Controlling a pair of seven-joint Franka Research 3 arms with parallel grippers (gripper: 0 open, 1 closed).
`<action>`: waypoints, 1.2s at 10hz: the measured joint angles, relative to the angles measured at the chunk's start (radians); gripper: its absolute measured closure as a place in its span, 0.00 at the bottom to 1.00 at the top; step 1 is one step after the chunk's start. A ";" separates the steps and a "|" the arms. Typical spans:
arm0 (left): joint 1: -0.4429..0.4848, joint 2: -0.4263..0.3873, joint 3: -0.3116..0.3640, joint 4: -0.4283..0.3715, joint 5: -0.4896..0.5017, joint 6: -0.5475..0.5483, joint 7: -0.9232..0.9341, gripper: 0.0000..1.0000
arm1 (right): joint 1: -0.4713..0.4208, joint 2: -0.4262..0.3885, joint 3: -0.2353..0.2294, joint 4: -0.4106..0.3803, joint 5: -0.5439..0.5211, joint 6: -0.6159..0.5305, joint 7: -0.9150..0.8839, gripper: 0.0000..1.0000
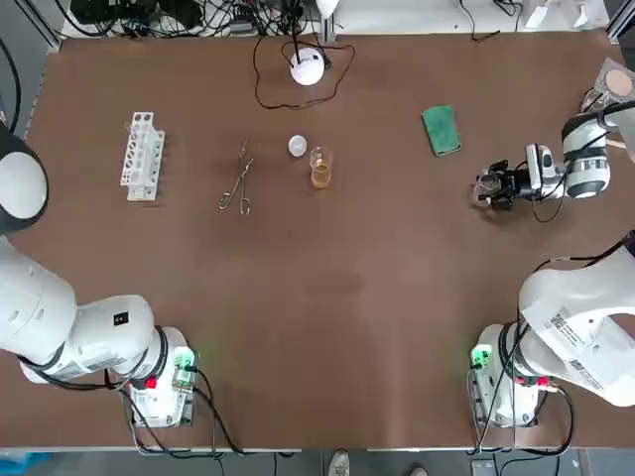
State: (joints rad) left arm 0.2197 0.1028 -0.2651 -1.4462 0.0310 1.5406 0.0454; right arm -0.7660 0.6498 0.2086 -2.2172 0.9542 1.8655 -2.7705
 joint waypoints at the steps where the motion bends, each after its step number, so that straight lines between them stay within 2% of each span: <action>1: 0.000 0.000 0.000 0.000 0.000 0.000 0.000 0.00 | 0.000 0.005 0.000 0.001 0.000 0.000 -0.001 0.41; 7: 0.000 0.000 0.000 0.000 0.000 0.005 0.000 0.00 | 0.000 0.015 -0.001 0.007 -0.009 -0.004 -0.003 0.41; 10: 0.000 0.000 0.000 0.000 0.000 0.006 0.000 0.00 | 0.000 0.015 -0.001 0.007 -0.010 -0.008 -0.003 0.35; 12: 0.000 0.000 0.000 0.000 0.000 0.006 0.000 0.00 | 0.000 0.016 -0.001 0.007 -0.010 -0.009 -0.003 0.28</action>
State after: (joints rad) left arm 0.2197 0.1029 -0.2650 -1.4462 0.0310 1.5464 0.0454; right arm -0.7665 0.6660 0.2074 -2.2105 0.9441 1.8560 -2.7734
